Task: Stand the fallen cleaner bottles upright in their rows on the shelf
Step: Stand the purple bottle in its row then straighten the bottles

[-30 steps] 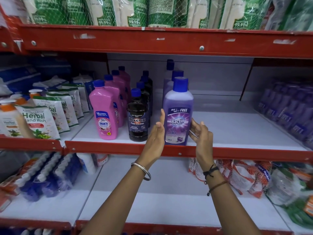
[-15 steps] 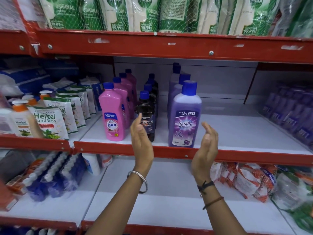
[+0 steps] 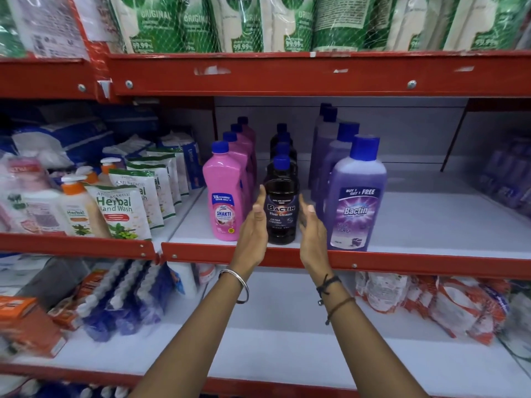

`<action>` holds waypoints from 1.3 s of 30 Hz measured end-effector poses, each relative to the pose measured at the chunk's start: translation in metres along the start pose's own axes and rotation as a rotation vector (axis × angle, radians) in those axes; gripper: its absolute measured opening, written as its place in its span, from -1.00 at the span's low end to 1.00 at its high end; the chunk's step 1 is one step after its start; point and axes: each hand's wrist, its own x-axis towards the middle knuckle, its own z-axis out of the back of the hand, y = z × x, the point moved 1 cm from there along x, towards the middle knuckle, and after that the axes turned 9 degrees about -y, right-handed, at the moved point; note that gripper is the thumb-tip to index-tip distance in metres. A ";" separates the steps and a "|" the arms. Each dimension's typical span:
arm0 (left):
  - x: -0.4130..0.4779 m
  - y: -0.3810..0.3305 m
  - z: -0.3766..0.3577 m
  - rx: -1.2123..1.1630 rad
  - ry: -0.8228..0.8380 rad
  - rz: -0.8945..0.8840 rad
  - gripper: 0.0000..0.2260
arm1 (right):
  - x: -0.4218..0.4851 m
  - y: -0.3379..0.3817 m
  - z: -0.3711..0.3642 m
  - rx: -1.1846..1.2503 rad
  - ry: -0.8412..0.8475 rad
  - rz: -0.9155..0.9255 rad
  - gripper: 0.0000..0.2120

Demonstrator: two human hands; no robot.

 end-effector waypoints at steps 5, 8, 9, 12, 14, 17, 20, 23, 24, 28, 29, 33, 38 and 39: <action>-0.007 -0.007 -0.002 0.062 0.036 -0.024 -0.28 | -0.003 0.002 0.014 0.029 -0.046 0.047 -0.49; -0.014 0.003 0.028 0.048 0.045 -0.020 -0.29 | -0.025 0.005 -0.010 0.045 -0.031 0.028 -0.57; -0.016 0.005 0.028 0.048 0.053 -0.021 -0.30 | -0.028 0.006 -0.009 0.045 -0.045 0.026 -0.59; -0.018 0.002 0.028 0.066 0.054 -0.031 -0.30 | -0.030 0.007 -0.007 0.051 -0.078 0.021 -0.60; -0.020 0.001 0.028 0.071 0.047 -0.033 -0.28 | -0.031 0.004 -0.007 0.030 -0.076 0.027 -0.58; -0.026 0.000 0.029 0.013 -0.062 -0.054 -0.27 | -0.038 0.003 -0.008 -0.003 -0.168 0.069 -0.49; -0.027 0.000 0.044 -0.084 -0.315 -0.077 -0.36 | -0.055 0.012 -0.016 0.008 -0.310 0.264 -0.50; -0.012 0.006 0.068 -0.186 -0.437 -0.051 -0.52 | -0.067 0.017 -0.039 0.015 -0.156 0.378 -0.49; -0.005 0.007 0.077 -0.187 -0.430 -0.032 -0.50 | -0.068 0.017 -0.051 -0.003 -0.057 0.341 -0.48; 0.016 0.007 0.097 -0.139 -0.245 0.020 -0.39 | -0.055 0.010 -0.095 -0.130 0.143 0.094 -0.50; 0.017 0.006 0.100 -0.126 -0.190 0.013 -0.40 | -0.049 0.007 -0.105 -0.145 0.140 0.050 -0.51; 0.019 0.008 0.110 -0.068 -0.073 -0.018 -0.27 | -0.029 -0.001 -0.128 -0.072 0.083 -0.056 -0.52; 0.019 0.014 0.119 -0.059 -0.018 -0.010 -0.15 | -0.033 -0.003 -0.125 -0.044 0.012 -0.023 -0.60; 0.018 0.016 0.121 -0.061 -0.012 -0.012 -0.18 | -0.036 -0.002 -0.124 -0.057 0.004 -0.007 -0.60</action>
